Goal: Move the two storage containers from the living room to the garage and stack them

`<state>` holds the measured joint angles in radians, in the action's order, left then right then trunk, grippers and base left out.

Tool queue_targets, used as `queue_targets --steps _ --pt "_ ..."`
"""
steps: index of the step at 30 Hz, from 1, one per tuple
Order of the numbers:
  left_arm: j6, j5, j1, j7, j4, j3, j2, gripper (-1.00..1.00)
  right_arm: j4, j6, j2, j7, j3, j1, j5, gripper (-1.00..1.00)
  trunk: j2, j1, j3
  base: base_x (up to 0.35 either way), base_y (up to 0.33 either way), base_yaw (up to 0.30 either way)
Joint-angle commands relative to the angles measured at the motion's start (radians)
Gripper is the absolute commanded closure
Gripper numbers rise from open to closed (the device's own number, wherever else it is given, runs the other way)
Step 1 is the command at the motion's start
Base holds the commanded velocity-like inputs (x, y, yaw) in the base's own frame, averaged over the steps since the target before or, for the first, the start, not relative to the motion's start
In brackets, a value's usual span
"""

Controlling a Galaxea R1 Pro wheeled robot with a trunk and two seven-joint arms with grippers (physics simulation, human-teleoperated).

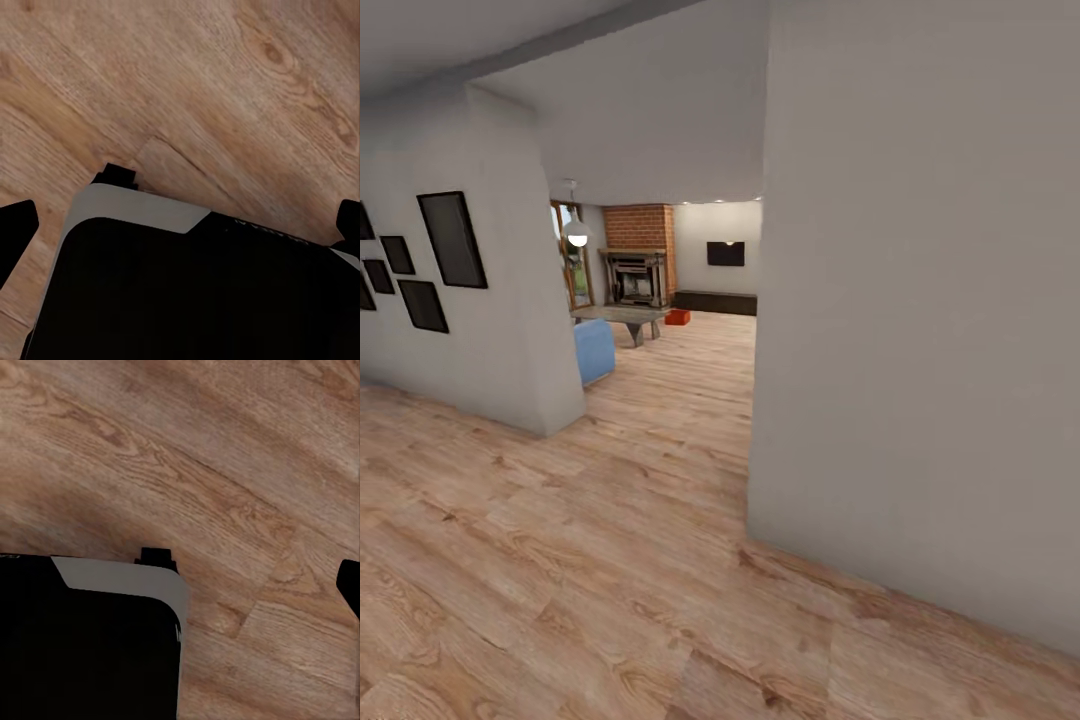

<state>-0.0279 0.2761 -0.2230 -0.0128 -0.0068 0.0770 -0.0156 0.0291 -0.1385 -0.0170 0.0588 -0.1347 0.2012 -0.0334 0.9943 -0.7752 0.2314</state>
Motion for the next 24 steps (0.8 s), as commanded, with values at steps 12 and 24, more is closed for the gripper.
queue_targets --steps 12,24 --pt "-0.003 0.002 -0.001 -0.001 0.001 0.007 -0.001 -1.0 0.003 -0.006 0.004 0.003 -0.008 0.001 -0.003 -1.0 0.001 -0.001 0.001 0.322 0.0 0.062" --pt "-0.003 0.002 -0.001 -0.001 0.001 0.007 -0.001 -1.0 0.003 -0.007 0.0 0.003 -0.008 0.001 -0.003 -1.0 0.001 -0.001 0.001 0.322 0.0 0.176"
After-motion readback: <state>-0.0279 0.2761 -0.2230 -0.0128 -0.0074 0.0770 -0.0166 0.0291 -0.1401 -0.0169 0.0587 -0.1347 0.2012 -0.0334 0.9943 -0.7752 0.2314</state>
